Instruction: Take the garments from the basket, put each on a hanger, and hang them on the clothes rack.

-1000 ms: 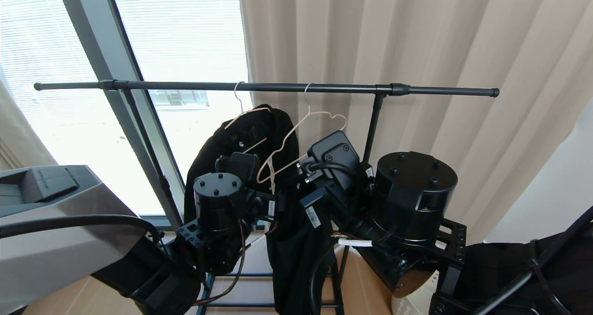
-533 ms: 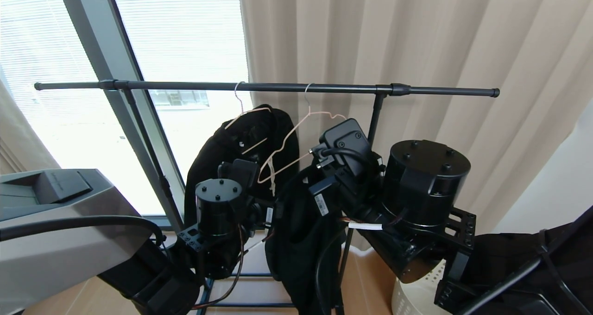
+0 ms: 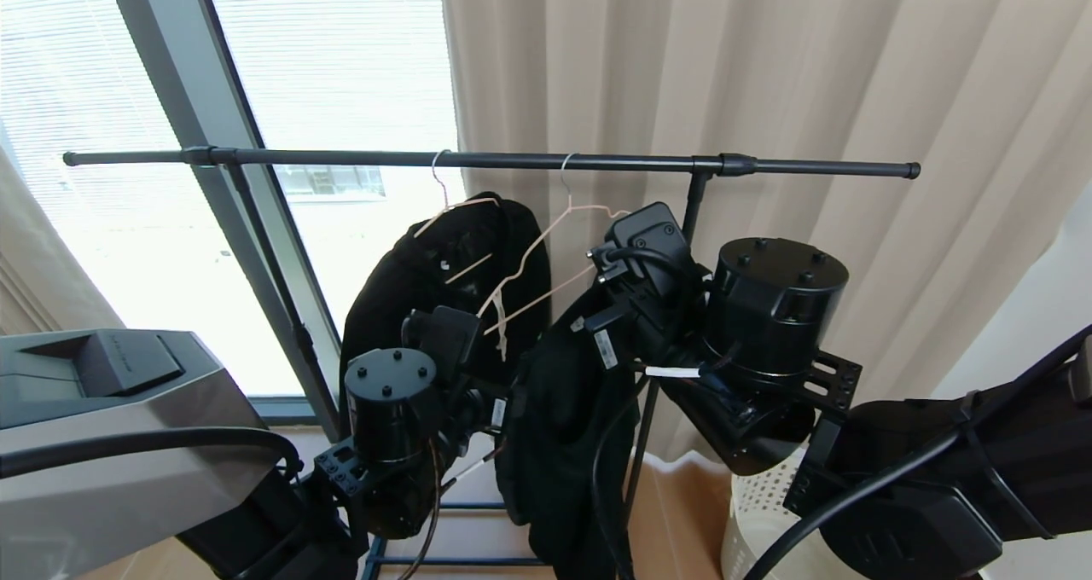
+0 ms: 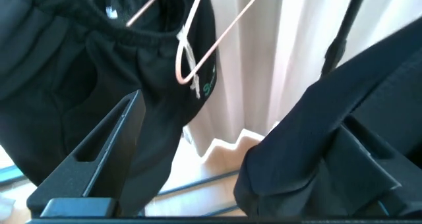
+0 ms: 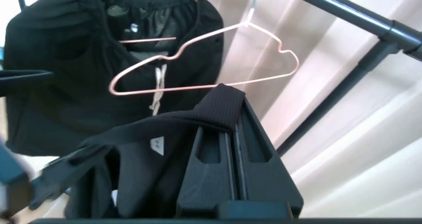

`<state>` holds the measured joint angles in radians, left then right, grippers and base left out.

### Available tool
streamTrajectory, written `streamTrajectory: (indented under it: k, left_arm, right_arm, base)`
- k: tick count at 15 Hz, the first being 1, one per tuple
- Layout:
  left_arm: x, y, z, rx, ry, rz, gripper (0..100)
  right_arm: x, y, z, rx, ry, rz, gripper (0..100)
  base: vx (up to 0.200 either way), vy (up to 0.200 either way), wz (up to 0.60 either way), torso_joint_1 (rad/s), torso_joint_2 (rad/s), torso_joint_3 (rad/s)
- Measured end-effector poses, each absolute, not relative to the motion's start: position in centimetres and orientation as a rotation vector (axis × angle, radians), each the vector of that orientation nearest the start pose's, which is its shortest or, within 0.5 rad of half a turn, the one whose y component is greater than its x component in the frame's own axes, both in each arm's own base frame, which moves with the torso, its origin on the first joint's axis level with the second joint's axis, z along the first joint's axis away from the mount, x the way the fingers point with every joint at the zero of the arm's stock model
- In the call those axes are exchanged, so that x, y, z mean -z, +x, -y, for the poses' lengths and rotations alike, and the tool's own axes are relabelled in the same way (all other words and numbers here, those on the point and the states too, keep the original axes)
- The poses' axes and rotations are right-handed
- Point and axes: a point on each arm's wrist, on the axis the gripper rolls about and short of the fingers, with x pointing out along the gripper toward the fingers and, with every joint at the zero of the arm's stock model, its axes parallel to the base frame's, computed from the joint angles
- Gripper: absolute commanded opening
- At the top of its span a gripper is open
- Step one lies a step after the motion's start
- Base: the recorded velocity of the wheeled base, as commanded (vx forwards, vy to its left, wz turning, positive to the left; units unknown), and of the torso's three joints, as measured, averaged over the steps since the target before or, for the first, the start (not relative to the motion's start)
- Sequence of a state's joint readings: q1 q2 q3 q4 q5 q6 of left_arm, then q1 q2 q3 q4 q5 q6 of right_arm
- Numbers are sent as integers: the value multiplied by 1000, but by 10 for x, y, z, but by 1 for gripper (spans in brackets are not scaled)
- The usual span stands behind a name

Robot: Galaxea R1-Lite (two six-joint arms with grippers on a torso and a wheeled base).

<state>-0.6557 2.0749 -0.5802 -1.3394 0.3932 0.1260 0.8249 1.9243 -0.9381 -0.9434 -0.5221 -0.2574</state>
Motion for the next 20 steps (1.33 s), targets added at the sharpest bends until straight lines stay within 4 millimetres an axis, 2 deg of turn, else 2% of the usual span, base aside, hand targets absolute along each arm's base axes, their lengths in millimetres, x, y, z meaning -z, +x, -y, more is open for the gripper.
streamTrajectory:
  k: [1, 2, 8, 11, 15, 18, 20]
  left_arm:
    - [-77, 267, 196, 288, 205, -123, 100]
    - [-76, 266, 196, 294, 208, -127, 0]
    - [-76, 266, 195, 297, 204, -128, 0]
    - [-87, 269, 192, 311, 181, -101, 0]
    - [-110, 281, 190, 286, 162, -96, 0]
    - [-129, 289, 194, 303, 125, -235, 0]
    - [-144, 286, 192, 404, 70, -334, 0]
  right_arm:
    - [-173, 257, -258, -297, -281, 6, 0]
    - [-173, 258, -257, -293, -282, 4, 0]
    - [-173, 267, -252, -267, -283, -1, 0]
    - [-169, 272, -248, -301, -288, -7, 0]
    - [-154, 271, -246, -326, -358, -42, 0]
    - [-148, 271, -246, -345, -372, -57, 0]
    - [-145, 272, -247, -346, -376, -62, 0]
  base:
    - [0, 0, 0, 0, 0, 0]
    - [0, 0, 0, 0, 0, 0]
    - [0, 0, 0, 0, 0, 0]
    - [0, 0, 0, 0, 0, 0]
    - [0, 0, 0, 0, 0, 0]
    - [0, 0, 0, 0, 0, 0]
    - [0, 0, 0, 0, 0, 0]
